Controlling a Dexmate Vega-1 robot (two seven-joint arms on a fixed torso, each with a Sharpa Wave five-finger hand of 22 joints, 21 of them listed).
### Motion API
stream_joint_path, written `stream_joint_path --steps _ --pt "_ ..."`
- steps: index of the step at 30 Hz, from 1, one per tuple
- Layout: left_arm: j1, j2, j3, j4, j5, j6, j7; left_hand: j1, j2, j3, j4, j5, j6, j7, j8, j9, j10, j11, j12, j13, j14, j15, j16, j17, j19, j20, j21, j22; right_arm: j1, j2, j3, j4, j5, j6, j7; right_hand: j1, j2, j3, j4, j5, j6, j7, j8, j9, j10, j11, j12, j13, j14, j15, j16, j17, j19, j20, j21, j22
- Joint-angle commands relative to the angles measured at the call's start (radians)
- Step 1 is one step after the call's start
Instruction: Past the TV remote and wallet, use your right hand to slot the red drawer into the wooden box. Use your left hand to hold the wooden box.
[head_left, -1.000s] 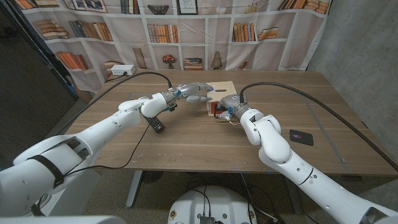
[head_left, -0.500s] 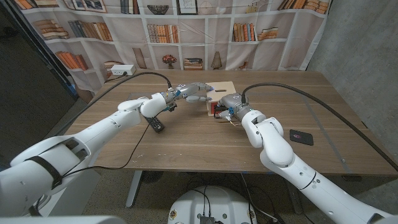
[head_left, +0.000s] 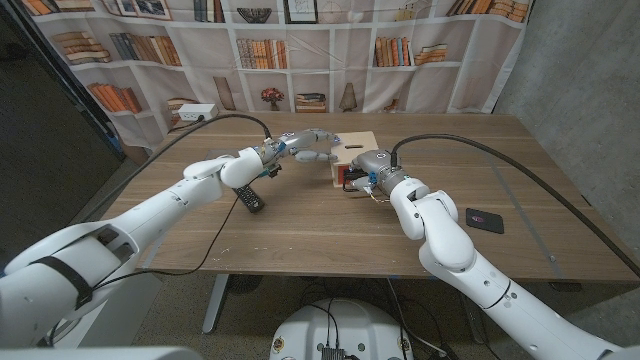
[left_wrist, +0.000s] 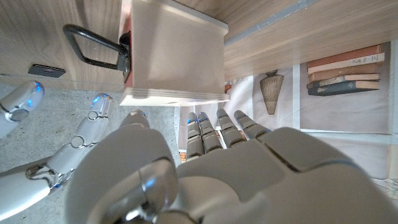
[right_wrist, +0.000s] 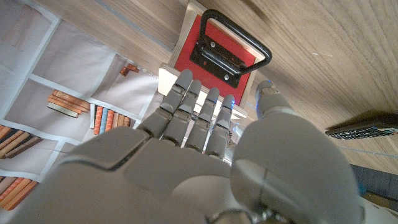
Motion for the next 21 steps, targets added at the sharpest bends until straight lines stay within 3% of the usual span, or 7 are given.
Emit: stream_joint_path --steps 1,8,16,21 --pt "0.028 0.006 -0.043 -0.026 -0.056 -0.001 0.014 0.002 0.002 -0.001 0.003 0.003 -0.004 0.001 -0.001 0.001 0.0 0.008 -0.001 -0.001 0.005 -0.038 -0.004 0.002 0.004 -0.018 -0.002 0.003 -0.016 -0.001 0.008 -0.015 0.003 -0.01 -0.017 -0.005 0.001 0.01 0.001 0.0 0.005 0.003 0.005 0.004 0.008 0.004 -0.002 0.004 -0.004 -0.078 0.003 0.0 -0.006 -0.09 -0.002 0.0" --pt "0.081 0.02 -0.078 -0.102 -0.074 0.054 0.034 0.002 0.002 0.0 0.003 0.003 -0.005 0.002 -0.002 0.001 0.0 0.007 -0.001 -0.001 0.004 -0.038 -0.004 0.002 0.004 -0.017 -0.002 0.003 -0.043 -0.014 0.037 -0.036 0.025 -0.015 -0.061 -0.008 -0.001 0.011 0.002 -0.001 0.002 0.002 0.003 0.004 -0.002 0.007 -0.008 0.004 -0.015 -0.075 0.003 -0.002 -0.018 -0.085 -0.011 -0.002" --pt "0.165 0.035 -0.138 -0.209 -0.146 0.142 0.053 0.001 0.002 0.0 0.003 0.002 -0.004 0.002 -0.002 0.001 0.002 0.008 -0.001 -0.001 0.006 -0.037 -0.004 0.002 0.005 -0.017 -0.001 0.003 -0.087 -0.061 0.09 -0.081 0.089 0.013 -0.134 -0.01 -0.001 0.011 0.003 -0.001 -0.001 0.002 0.001 0.004 -0.002 0.008 -0.009 0.004 -0.019 -0.072 0.005 -0.004 -0.021 -0.084 -0.015 -0.002" --pt "0.251 0.041 -0.191 -0.319 -0.165 0.282 0.103 0.001 0.001 0.0 0.003 0.002 -0.003 0.003 -0.001 0.001 0.004 0.001 0.0 -0.001 0.007 -0.036 -0.004 0.002 0.005 -0.018 -0.001 0.003 -0.133 -0.087 0.169 -0.093 0.22 0.043 -0.238 -0.012 -0.001 0.013 0.003 -0.001 -0.002 0.004 0.001 0.004 -0.001 0.021 -0.01 0.004 -0.028 -0.068 0.005 -0.006 -0.025 -0.081 -0.021 -0.002"
